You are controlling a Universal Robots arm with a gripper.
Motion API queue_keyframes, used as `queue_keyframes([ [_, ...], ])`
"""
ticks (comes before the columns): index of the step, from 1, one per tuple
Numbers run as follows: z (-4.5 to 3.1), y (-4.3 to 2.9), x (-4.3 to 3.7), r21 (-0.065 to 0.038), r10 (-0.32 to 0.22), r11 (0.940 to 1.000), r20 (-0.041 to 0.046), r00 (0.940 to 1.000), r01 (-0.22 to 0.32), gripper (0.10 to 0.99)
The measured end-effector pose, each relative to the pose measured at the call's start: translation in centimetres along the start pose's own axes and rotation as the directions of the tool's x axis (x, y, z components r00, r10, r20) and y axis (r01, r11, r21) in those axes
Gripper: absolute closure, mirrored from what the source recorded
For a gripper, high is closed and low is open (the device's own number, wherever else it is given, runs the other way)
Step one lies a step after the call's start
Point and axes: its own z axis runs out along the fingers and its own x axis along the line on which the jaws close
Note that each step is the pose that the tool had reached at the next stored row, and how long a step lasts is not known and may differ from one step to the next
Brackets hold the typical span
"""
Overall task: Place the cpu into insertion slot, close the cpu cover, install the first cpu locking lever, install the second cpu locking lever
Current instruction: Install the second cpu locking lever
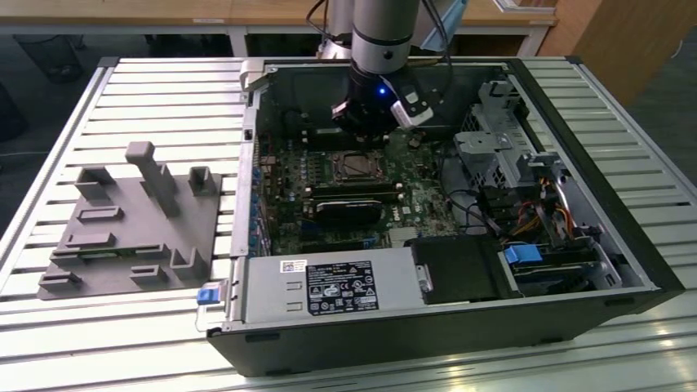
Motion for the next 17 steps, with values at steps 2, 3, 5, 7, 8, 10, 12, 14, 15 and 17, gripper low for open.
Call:
queue_keyframes([
  [2,-0.01,-0.02,0.00,0.000,0.000,1.0000,-0.0001,1.0000,0.000,0.980],
  [3,-0.01,-0.02,0.00,0.000,0.000,1.0000,-0.0002,1.0000,0.000,0.980],
  [5,-0.06,-0.03,0.00,0.000,0.000,1.0000,-0.0002,1.0000,0.000,0.980],
  [7,-0.14,-0.02,0.00,0.000,0.000,1.0000,-0.0002,1.0000,0.000,0.980],
  [8,-0.21,-0.01,0.00,0.000,0.000,1.0000,0.0000,1.0000,0.000,0.980],
  [10,-0.43,0.01,0.00,0.000,0.000,1.0000,0.0000,1.0000,0.000,0.980],
  [12,-0.65,0.02,-0.01,0.000,0.000,1.0000,-0.0001,1.0000,0.000,0.980],
  [14,-0.78,0.03,-0.01,0.000,0.000,1.0000,-0.0001,1.0000,0.000,0.980],
  [15,-0.79,0.03,-0.01,0.000,0.000,1.0000,0.0000,1.0000,0.000,0.980],
  [17,-0.80,0.00,-0.01,0.000,0.000,1.0000,0.0000,1.0000,0.000,0.980],
])
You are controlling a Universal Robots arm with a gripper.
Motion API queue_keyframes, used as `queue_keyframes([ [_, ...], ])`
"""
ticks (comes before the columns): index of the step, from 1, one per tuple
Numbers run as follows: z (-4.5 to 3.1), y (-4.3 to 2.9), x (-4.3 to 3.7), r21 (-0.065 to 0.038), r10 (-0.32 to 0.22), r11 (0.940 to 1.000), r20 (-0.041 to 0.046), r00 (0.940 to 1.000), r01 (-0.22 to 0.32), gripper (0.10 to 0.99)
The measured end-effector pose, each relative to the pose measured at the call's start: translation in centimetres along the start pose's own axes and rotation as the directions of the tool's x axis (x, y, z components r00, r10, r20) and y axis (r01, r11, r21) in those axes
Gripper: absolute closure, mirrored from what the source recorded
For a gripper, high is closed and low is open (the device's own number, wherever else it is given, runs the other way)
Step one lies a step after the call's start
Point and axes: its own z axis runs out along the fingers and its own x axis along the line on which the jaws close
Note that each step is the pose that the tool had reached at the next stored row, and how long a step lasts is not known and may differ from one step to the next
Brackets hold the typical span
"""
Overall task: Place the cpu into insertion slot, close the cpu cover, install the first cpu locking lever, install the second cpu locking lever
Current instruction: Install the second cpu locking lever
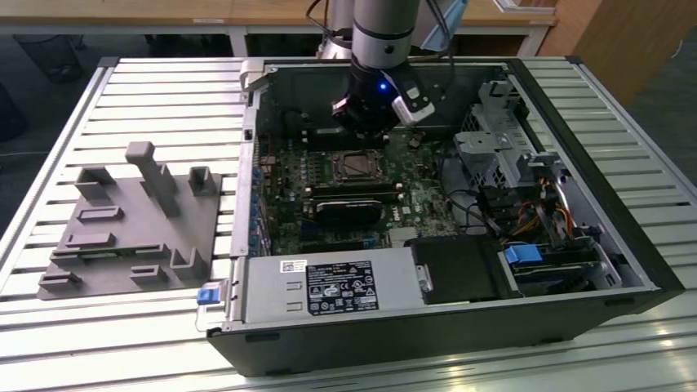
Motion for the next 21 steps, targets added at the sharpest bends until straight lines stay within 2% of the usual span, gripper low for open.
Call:
queue_keyframes([
  [8,-0.08,-0.93,0.04,0.000,0.000,1.0000,0.0000,1.0000,0.000,0.980],
  [15,-1.47,-0.86,0.03,0.000,0.000,1.0000,0.0000,1.0000,0.000,0.980],
  [21,-1.58,-1.43,0.05,0.000,0.000,1.0000,-0.0001,1.0000,0.000,0.980],
])
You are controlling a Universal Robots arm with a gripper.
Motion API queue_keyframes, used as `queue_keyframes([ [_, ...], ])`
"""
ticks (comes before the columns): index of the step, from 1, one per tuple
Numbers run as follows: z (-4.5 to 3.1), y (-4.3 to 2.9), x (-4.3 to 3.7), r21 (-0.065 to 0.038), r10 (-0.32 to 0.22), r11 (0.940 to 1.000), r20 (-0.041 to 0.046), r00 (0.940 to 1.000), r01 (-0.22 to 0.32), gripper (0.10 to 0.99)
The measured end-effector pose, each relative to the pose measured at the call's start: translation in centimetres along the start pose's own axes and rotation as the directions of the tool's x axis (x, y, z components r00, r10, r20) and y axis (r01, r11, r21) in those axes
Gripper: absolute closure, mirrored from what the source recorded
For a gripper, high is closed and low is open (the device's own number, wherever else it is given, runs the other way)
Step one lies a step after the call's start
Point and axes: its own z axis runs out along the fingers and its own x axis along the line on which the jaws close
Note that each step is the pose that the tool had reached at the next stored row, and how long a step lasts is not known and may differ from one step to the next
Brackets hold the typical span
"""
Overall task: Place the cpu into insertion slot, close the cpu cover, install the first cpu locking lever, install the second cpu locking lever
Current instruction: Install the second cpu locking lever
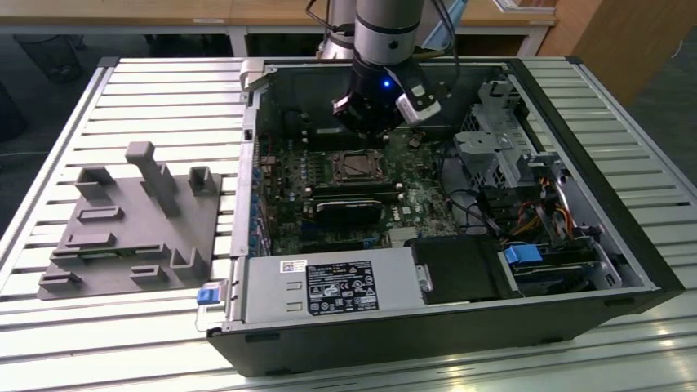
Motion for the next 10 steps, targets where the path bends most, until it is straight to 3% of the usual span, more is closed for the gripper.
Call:
queue_keyframes([
  [4,-0.06,-0.88,0.03,0.000,0.000,1.0000,0.0001,1.0000,0.000,0.980],
  [10,-0.08,-1.23,0.05,0.000,0.000,1.0000,0.0001,1.0000,0.000,0.980],
])
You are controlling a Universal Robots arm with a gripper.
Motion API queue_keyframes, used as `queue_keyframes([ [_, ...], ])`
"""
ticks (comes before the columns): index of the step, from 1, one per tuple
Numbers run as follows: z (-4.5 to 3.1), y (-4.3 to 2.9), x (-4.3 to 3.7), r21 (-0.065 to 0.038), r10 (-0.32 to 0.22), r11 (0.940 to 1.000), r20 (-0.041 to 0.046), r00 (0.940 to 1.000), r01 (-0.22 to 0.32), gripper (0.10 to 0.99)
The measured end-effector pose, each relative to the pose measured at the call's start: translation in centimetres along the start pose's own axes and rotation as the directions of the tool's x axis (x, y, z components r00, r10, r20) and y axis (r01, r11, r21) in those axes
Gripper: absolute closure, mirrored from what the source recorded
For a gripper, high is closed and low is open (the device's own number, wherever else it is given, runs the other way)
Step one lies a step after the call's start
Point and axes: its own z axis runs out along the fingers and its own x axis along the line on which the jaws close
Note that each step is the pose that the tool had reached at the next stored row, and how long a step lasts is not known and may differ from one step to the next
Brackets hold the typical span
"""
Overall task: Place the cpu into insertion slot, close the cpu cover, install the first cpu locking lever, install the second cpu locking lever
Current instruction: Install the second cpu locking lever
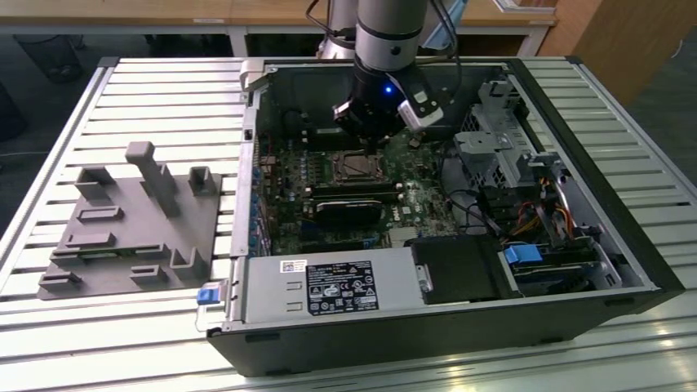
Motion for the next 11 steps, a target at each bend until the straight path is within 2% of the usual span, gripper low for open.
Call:
queue_keyframes([
  [6,-0.04,-0.08,0.01,0.000,0.000,1.0000,-0.0002,1.0000,0.000,0.980],
  [11,-0.74,-0.04,0.00,0.000,0.000,1.0000,-0.0001,1.0000,0.000,0.980],
])
